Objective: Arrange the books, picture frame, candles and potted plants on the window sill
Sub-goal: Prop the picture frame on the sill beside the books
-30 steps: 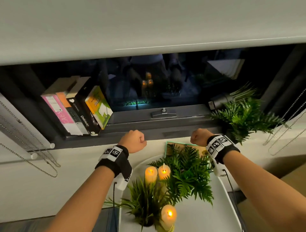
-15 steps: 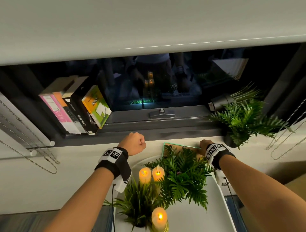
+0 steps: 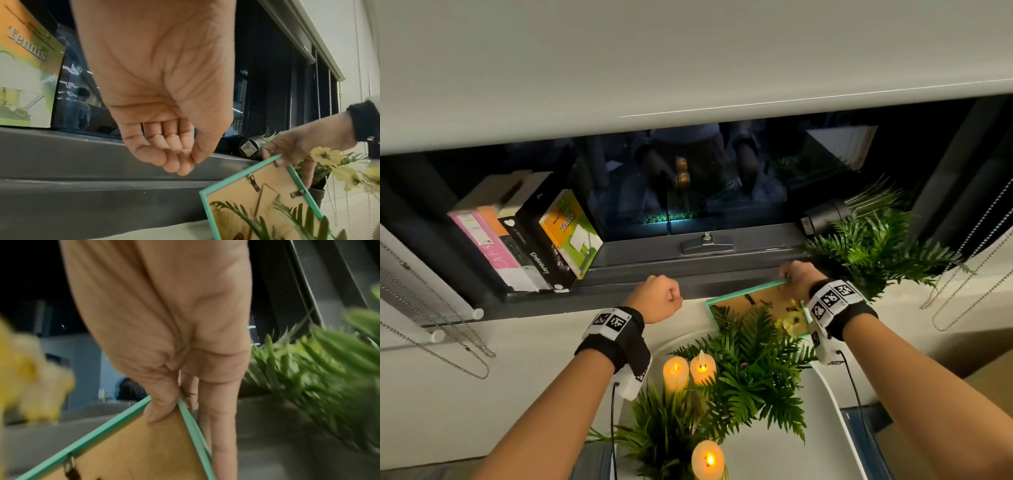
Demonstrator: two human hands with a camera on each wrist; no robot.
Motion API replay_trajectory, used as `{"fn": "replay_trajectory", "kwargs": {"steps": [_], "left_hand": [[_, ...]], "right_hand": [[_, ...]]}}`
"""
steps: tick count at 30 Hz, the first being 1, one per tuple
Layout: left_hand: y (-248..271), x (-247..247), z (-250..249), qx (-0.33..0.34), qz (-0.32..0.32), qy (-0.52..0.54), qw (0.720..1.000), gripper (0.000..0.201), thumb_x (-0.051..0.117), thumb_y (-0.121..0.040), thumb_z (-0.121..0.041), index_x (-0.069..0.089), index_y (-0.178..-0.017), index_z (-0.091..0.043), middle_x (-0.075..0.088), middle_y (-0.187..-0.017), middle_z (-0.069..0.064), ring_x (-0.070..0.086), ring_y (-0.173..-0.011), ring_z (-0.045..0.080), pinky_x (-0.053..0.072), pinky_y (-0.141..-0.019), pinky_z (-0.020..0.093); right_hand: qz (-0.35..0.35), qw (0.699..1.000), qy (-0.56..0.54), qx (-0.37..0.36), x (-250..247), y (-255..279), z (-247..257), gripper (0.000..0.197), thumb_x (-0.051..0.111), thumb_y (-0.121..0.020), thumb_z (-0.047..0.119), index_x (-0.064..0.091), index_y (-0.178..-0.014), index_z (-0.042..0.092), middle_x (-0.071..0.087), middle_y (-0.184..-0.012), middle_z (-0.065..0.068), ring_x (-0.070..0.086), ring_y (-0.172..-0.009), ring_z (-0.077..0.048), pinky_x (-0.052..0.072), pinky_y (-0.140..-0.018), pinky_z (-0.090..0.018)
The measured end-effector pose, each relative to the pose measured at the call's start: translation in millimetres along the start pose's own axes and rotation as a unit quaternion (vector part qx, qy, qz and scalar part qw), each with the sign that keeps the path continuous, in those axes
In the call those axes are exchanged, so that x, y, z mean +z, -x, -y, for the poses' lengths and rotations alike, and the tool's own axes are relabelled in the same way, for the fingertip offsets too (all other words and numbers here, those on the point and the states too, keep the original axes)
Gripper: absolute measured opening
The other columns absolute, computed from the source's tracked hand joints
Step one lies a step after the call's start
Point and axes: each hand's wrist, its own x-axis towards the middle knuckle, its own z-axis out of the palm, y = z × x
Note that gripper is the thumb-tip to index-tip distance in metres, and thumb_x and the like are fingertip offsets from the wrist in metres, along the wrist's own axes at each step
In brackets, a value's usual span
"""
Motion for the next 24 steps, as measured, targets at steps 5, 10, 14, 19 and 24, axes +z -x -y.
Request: {"fn": "replay_trajectory", "kwargs": {"steps": [5,10,14,19,24], "left_hand": [[2.0,-5.2,-4.5,0.011,-0.010,0.017,1.000,0.012,0.057,-0.086,-0.017,0.066,-0.079,-0.010,0.061,-0.071,0.001,0.062,-0.075,0.024,0.052,-0.072,0.036],[3.9,-13.3,-10.0,0.036,-0.057,0.038,0.997,0.013,0.060,-0.087,-0.016,0.061,-0.100,-0.016,0.057,-0.092,-0.001,0.056,-0.082,0.018,0.053,-0.079,0.036],[6.1,-21.6,-10.7,0.072,-0.110,0.027,0.991,0.039,0.066,-0.086,-0.020,0.050,-0.122,-0.018,0.046,-0.117,0.001,0.049,-0.109,0.016,0.048,-0.092,0.034],[12.4,-39.4,-17.2,0.094,-0.199,-0.029,0.975,0.049,0.068,-0.082,-0.024,0.048,-0.127,-0.020,0.046,-0.122,0.002,0.045,-0.111,0.018,0.042,-0.095,0.037],[29.4,-45.2,-28.3,0.066,-0.136,-0.011,0.989,0.009,0.064,-0.087,-0.024,0.059,-0.093,-0.019,0.057,-0.081,-0.001,0.063,-0.081,0.025,0.048,-0.064,0.031]], "right_hand": [[-0.081,0.995,-0.057,-0.025,-22.8,12.5,10.8,0.009,0.060,-0.088,0.015,0.057,-0.095,0.017,0.053,-0.105,-0.011,0.059,-0.095,-0.032,0.053,-0.078,-0.039],[-0.168,0.979,-0.075,-0.086,-43.1,27.8,27.3,0.009,0.062,-0.087,0.015,0.054,-0.087,0.018,0.059,-0.100,-0.013,0.060,-0.097,-0.036,0.049,-0.083,-0.037],[-0.235,0.960,-0.079,-0.129,-59.1,44.0,44.1,0.007,0.061,-0.088,0.014,0.056,-0.091,0.018,0.063,-0.098,-0.012,0.060,-0.093,-0.035,0.052,-0.083,-0.044],[-0.270,0.922,-0.109,-0.257,-77.5,62.6,71.7,0.013,0.062,-0.085,0.006,0.059,-0.091,0.017,0.065,-0.087,-0.009,0.061,-0.081,-0.028,0.053,-0.073,-0.041],[-0.248,0.894,-0.092,-0.363,-79.8,77.4,114.2,0.017,0.060,-0.083,-0.002,0.066,-0.094,0.010,0.064,-0.094,-0.008,0.059,-0.088,-0.024,0.051,-0.079,-0.037]]}}
